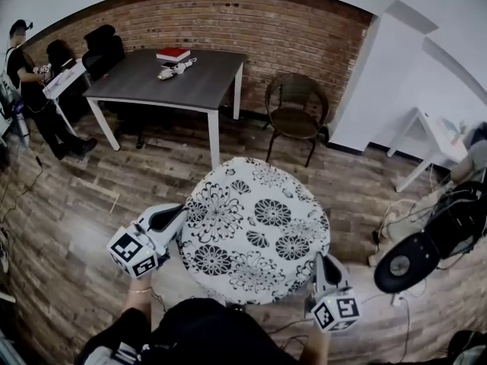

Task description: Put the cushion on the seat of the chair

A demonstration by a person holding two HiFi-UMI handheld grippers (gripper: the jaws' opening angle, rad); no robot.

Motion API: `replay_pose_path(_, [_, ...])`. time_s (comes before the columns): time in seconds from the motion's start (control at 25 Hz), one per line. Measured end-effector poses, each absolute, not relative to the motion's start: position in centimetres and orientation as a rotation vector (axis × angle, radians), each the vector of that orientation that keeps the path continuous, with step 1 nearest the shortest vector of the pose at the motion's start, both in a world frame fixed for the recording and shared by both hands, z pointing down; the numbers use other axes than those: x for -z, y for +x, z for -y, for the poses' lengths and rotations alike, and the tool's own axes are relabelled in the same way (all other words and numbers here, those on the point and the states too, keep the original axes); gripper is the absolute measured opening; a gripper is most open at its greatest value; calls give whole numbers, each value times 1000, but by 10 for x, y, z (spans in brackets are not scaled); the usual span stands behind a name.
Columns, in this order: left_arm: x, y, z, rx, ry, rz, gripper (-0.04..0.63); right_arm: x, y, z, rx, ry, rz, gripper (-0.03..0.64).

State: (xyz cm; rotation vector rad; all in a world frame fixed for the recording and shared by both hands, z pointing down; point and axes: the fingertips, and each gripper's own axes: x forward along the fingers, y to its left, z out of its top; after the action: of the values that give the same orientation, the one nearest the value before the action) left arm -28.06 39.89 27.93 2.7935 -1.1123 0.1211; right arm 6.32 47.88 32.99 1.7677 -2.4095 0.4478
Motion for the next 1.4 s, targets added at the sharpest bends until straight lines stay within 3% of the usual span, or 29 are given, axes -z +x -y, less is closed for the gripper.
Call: replay_pose_path(1.4, [-321,-271,-366,7,2848,972,20,-345,59,-485,-372,1879,2287,9])
